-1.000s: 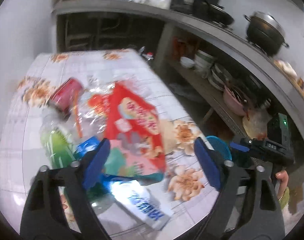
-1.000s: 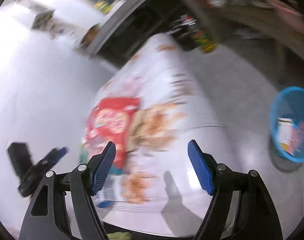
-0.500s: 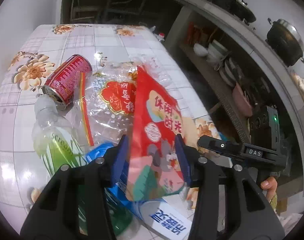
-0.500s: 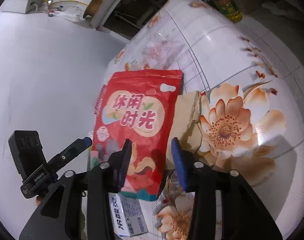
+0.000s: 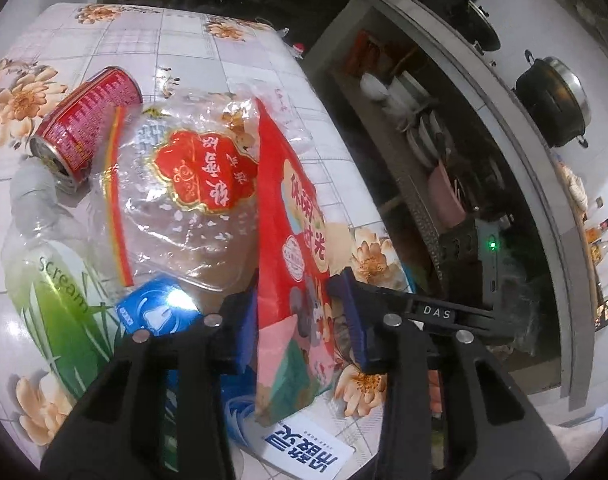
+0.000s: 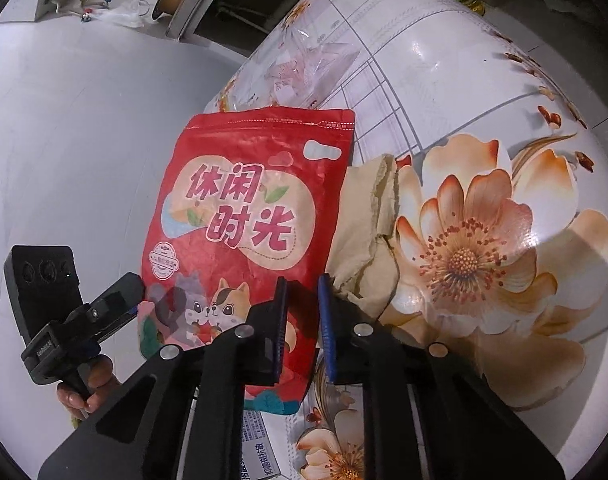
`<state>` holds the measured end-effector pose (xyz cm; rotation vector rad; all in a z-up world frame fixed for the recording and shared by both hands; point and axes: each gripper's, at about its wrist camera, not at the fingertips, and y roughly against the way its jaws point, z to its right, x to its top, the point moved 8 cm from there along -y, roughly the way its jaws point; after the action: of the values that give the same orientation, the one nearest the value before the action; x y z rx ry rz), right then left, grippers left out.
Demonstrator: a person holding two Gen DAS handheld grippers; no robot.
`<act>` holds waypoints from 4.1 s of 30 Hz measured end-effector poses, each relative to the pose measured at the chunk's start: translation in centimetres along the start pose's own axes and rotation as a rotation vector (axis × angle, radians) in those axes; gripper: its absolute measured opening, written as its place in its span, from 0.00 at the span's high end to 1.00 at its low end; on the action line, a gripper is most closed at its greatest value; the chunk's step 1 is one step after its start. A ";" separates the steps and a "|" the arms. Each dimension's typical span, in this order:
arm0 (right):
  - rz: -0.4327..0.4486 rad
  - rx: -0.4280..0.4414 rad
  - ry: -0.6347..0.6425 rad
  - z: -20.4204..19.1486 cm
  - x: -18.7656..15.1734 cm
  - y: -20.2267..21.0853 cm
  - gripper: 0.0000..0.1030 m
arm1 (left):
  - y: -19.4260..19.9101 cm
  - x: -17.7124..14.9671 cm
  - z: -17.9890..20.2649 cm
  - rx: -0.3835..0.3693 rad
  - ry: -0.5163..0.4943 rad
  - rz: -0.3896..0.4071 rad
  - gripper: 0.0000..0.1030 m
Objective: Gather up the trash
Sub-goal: 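Return both tools to the table and grasp the red snack bag with the left tool, then grasp the clear plastic bag with the right tool while the left tool holds the red bag, then carry both bags over the blue basket and open both tools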
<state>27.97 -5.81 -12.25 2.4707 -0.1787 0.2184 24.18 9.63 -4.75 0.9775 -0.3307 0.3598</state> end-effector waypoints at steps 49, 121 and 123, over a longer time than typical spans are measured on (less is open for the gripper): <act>0.057 -0.489 0.394 -2.3 19.5 -6.8 0.91 | 3.4 0.0 -1.4 -0.074 0.072 0.153 0.99; 0.517 -0.627 -0.656 45.5 -5.3 22.9 0.59 | -39.0 -9.4 34.7 -0.007 -0.533 -0.469 0.77; 0.507 -0.646 -0.688 46.7 -6.3 22.4 0.59 | -39.7 -10.1 34.8 -0.002 -0.533 -0.486 0.68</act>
<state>22.98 -51.64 -36.62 1.7253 -0.9974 -0.4309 28.83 -41.57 -20.46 1.1072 -0.5565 -0.3527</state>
